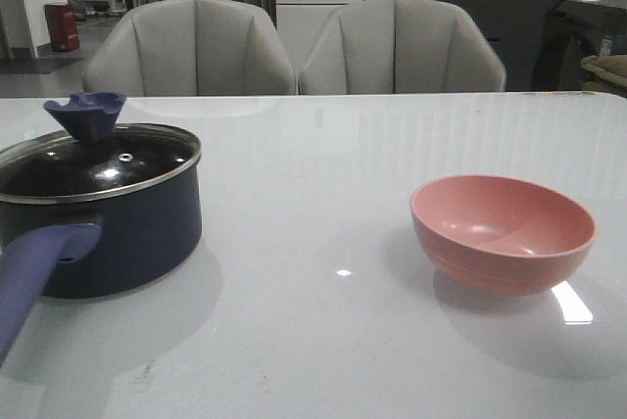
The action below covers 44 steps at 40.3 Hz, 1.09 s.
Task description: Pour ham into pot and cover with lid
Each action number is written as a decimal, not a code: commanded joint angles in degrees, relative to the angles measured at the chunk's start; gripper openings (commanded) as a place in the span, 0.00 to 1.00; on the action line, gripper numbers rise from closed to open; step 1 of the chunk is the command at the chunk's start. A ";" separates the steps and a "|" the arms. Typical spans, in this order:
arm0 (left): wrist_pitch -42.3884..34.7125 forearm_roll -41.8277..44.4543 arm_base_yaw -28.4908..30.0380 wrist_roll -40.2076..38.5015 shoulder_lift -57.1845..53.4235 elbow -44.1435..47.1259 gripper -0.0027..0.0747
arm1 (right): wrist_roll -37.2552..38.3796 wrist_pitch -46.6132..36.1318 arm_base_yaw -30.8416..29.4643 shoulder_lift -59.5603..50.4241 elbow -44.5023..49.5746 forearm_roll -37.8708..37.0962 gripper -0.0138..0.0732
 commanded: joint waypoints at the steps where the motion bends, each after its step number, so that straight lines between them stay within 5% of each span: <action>1: -7.19 1.40 0.07 -0.96 -1.40 0.79 0.18 | -0.25 -3.88 0.02 0.29 -1.60 0.19 0.34; 44: -7.01 1.82 0.07 -0.96 -1.28 1.83 0.18 | -0.25 -3.88 0.02 0.29 -1.60 0.19 0.34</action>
